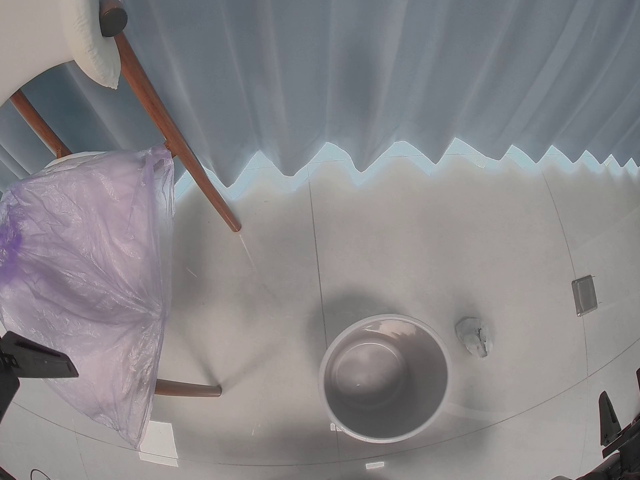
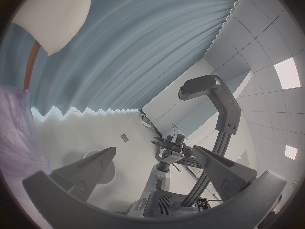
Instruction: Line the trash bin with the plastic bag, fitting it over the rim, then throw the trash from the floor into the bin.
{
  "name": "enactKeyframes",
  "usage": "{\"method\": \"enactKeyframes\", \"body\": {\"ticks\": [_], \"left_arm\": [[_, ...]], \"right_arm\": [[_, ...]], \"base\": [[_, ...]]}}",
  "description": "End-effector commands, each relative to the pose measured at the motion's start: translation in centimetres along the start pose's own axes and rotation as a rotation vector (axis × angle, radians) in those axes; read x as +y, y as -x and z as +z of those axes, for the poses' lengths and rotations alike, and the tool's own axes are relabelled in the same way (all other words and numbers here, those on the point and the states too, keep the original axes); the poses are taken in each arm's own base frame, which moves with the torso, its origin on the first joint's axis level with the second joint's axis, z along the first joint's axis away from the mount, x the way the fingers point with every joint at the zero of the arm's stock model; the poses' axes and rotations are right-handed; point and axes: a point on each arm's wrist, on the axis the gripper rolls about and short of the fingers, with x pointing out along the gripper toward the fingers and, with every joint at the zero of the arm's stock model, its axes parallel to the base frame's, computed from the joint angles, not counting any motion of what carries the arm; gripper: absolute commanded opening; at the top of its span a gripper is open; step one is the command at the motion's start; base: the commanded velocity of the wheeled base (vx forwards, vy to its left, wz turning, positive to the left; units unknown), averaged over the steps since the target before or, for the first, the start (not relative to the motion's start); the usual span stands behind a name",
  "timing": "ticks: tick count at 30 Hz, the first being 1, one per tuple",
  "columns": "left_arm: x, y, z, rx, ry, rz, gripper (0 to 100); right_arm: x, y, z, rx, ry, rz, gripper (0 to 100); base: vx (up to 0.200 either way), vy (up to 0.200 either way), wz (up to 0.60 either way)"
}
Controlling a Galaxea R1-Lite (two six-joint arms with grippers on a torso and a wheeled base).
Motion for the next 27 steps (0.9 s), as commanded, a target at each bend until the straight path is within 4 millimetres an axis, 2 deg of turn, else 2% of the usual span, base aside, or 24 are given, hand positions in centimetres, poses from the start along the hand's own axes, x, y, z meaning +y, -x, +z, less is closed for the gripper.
{"method": "enactKeyframes", "body": {"ticks": [1,4,9,16,17,21,22,23,27], "left_arm": [[1.9,-0.9,0.4,0.031,0.019,-0.017,100],[2.8,-1.2,0.5,0.042,0.008,-0.017,100],[5.5,-3.1,1.9,0.062,-0.036,0.018,100],[8.2,-5.2,1.9,0.106,-0.097,0.081,100],[8.7,-6.0,1.9,0.119,-0.117,0.098,100],[7.7,-9.0,2.1,0.138,-0.147,0.145,100],[7.7,-9.0,2.1,0.138,-0.147,0.145,100],[7.2,-10.3,1.8,0.162,-0.146,0.171,100],[5.4,-12.6,0.8,0.235,-0.15,0.189,100]], "right_arm": [[0.0,0.0,-0.5,-0.001,0.0,0.0,100],[0.0,0.0,-0.5,-0.001,0.0,0.002,100],[0.0,0.0,-0.5,-0.001,0.0,0.0,100],[0.0,0.0,-0.5,0.001,0.0,0.0,100],[0.0,0.0,-0.5,-0.001,0.0,0.0,100],[0.0,0.0,-0.5,-0.001,0.0,-0.001,100],[0.0,0.0,-0.5,-0.001,0.0,-0.001,100],[0.0,0.0,-0.5,-0.001,0.0,0.0,100],[0.0,0.0,-0.5,-0.001,0.0,0.0,100]], "base": [[0.0,0.0,0.0],[0.0,0.0,0.0],[0.0,0.0,0.0],[0.0,0.0,0.0],[0.0,0.0,0.0],[0.0,0.0,0.0],[0.0,0.0,0.0],[0.0,0.0,0.0],[0.0,0.0,0.0]]}}
